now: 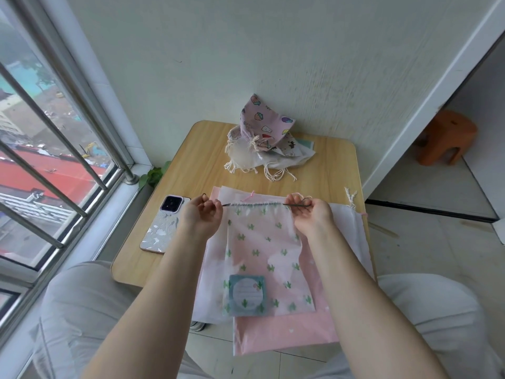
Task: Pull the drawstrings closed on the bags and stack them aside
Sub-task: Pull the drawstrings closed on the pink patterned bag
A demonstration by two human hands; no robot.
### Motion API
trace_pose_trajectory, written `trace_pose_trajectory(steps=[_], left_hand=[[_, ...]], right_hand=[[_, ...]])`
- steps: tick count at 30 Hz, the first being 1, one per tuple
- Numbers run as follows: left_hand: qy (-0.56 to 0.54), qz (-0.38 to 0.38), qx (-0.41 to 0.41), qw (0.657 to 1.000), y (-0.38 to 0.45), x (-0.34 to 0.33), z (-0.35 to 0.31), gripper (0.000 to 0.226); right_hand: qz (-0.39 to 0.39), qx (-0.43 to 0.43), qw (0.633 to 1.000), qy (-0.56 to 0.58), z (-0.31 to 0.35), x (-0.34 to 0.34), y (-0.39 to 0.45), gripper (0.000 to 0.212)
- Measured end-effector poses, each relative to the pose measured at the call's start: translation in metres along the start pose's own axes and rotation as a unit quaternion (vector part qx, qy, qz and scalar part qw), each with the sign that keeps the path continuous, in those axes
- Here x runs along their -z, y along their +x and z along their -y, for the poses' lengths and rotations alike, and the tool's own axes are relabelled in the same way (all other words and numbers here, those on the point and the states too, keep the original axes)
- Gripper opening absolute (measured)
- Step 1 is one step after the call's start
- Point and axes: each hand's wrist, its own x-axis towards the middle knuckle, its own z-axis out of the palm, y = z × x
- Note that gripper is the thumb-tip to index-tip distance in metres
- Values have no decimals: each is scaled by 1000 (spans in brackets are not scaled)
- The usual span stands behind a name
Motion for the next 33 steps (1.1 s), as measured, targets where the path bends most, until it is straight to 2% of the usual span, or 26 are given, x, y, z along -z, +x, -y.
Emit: trace_pose_trajectory(steps=[2,3,4,5,6,7,8,9,10,11,13,14,15,18,20,23,25,26,28,30,31,32,33], left_hand=[[-16,12,3,1000,3,5,-5,29],[29,7,-10,999,3,7,-8,29],[113,-11,-42,993,3,8,-9,28],[232,-42,-94,967,3,9,-9,26],[373,-73,-162,911,0,10,-9,24],[505,-88,-238,825,-2,11,-7,21],[606,-76,-304,731,-5,11,-4,21],[676,-42,-340,652,-8,10,1,22],[729,-7,-348,589,-9,8,5,24],[773,12,-338,536,-9,6,9,28],[846,9,-294,444,-8,3,14,37],[867,2,-274,416,-7,2,15,42],[877,-2,-257,405,-6,2,15,47],[880,-3,-231,414,-5,4,19,55],[880,-11,-220,421,-6,7,19,55],[892,-39,-210,398,-8,11,13,45],[895,-46,-220,384,-8,13,10,40],[893,-49,-232,381,-8,12,8,40],[876,-41,-261,404,-6,10,5,43],[845,-28,-279,455,-8,4,1,44],[826,-10,-293,481,-9,1,1,41],[801,11,-314,509,-10,-3,3,35],[768,39,-336,543,-13,-7,6,28]], right_hand=[[-20,4,1000,-16,6,3,0,26],[-35,16,998,-57,8,4,-3,22],[-53,37,991,-114,11,5,-3,20],[-70,67,980,-176,13,5,-4,19],[-81,108,959,-249,15,4,-6,17],[-81,155,927,-331,16,2,-9,15],[-69,204,879,-425,15,0,-12,17],[-33,248,819,-516,12,-1,-15,19],[15,283,748,-600,7,-3,-17,19],[53,312,667,-675,1,-5,-20,21],[78,360,508,-779,-7,-4,-19,32],[82,371,456,-805,-9,-3,-16,38],[87,371,420,-824,-11,-2,-15,43],[80,343,366,-862,-17,2,-13,54],[53,321,340,-882,-18,6,-15,48],[25,295,324,-899,-12,12,-13,40],[26,291,341,-893,-10,14,-12,41],[32,288,365,-885,-10,14,-12,42],[55,289,424,-857,-8,10,-13,44],[89,283,509,-808,-5,2,-17,32],[106,269,563,-775,-4,-3,-22,22],[123,260,612,-736,-4,-9,-26,19],[144,265,651,-697,-4,-15,-31,28]])
